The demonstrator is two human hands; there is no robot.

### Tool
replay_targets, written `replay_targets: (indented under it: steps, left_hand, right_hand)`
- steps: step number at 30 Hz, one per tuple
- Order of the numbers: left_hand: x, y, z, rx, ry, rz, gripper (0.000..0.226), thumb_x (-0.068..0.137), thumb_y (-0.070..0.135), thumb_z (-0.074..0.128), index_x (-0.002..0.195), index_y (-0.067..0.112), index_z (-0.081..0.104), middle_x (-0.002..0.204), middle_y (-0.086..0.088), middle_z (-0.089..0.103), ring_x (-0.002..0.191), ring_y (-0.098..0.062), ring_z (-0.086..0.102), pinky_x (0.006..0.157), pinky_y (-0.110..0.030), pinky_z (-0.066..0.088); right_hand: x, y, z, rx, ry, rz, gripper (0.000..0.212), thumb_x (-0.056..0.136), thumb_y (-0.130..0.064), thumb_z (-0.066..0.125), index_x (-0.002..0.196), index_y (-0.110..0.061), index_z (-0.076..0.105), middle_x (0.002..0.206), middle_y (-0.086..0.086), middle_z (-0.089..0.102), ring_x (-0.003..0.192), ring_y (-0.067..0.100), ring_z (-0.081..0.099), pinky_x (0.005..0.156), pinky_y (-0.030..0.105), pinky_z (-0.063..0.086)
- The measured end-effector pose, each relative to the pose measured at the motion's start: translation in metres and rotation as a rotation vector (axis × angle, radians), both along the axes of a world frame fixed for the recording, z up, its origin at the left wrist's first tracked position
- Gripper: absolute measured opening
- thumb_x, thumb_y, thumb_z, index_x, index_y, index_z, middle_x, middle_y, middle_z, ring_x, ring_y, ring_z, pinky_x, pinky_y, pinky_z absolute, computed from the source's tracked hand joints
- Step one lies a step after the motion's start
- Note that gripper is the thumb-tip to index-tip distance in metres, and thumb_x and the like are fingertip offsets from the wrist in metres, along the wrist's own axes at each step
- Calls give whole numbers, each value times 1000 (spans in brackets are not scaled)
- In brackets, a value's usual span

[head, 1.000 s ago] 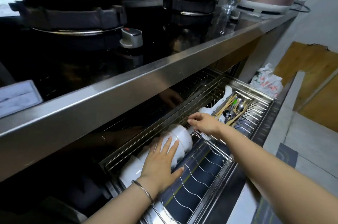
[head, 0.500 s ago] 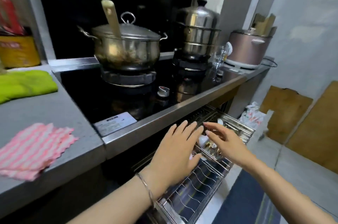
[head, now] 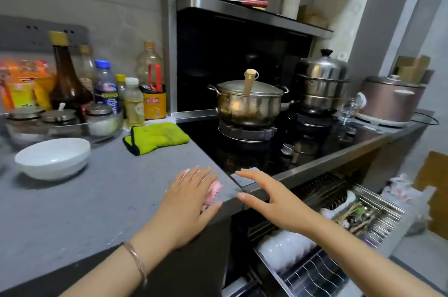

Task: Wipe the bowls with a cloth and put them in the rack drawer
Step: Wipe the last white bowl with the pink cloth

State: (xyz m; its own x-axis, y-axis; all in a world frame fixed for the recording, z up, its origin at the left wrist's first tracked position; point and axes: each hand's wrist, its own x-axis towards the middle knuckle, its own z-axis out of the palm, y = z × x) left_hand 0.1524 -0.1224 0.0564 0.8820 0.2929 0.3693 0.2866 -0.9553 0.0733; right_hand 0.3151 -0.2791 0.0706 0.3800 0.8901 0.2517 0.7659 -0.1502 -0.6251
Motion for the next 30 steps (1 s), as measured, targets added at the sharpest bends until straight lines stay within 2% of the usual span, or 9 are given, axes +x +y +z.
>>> replay_targets:
  steps: [2,4,6,9,13,15,18,23,30]
  left_hand:
    - [-17,10,2,-102,-13,-17,75,82,63,20,136,22,51,146,4,46,139,-19,37,111,-24,16]
    - [-28,20,-2,-124,-56,-29,86,75,68,11,139,24,47,149,9,40,141,-13,29,109,-18,12]
    - [-35,25,-3,-144,-63,-36,87,73,70,11,136,25,49,143,10,45,135,-11,34,103,-16,16]
    - [-42,27,-5,-170,-69,-41,83,73,66,13,133,24,52,139,9,50,130,-13,40,98,-15,20]
    - [-44,27,-5,-187,-6,-12,83,71,67,9,137,30,45,143,14,45,132,-7,37,106,-19,23]
    - [-43,27,-5,-193,4,-4,69,83,65,21,139,31,42,146,14,41,134,-6,35,107,-20,22]
    - [-42,27,-4,-190,0,4,47,97,48,40,141,30,39,147,14,39,135,-7,34,108,-21,21]
    - [-42,28,-6,-197,-11,15,45,97,45,42,139,30,42,143,12,45,130,-9,40,106,-25,26]
    - [-46,27,-6,-244,-40,49,41,97,44,45,134,27,46,134,9,52,122,-12,47,99,-25,33]
  right_hand:
    - [-16,17,-3,17,4,21,41,89,-48,58,128,-38,51,131,-28,48,123,-14,39,102,10,30]
    - [-28,31,-7,50,-20,33,31,88,-45,62,117,-34,61,120,-23,57,117,-10,48,100,12,35]
    - [-37,40,-9,66,-62,31,25,86,-44,66,107,-29,67,108,-19,62,108,-6,54,95,15,40]
    - [-44,48,-8,67,-142,5,18,85,-40,68,98,-27,71,97,-18,63,97,-5,56,85,12,41]
    - [-43,52,-5,1,-204,-41,11,87,-35,67,93,-27,72,93,-15,61,91,-2,56,78,13,39]
    - [-43,54,-3,-7,-225,-53,10,88,-31,67,87,-23,72,88,-16,60,86,-1,55,78,19,41]
    - [-47,58,5,35,-251,-66,11,90,-27,65,84,-21,72,81,-20,57,84,-1,54,78,22,42]
    - [-51,56,6,-60,-359,-59,13,88,-35,65,89,-24,73,91,-10,64,86,7,58,76,24,45]
    - [-57,56,4,69,-389,-49,13,89,-35,65,83,-25,71,85,-11,65,83,5,56,75,22,43]
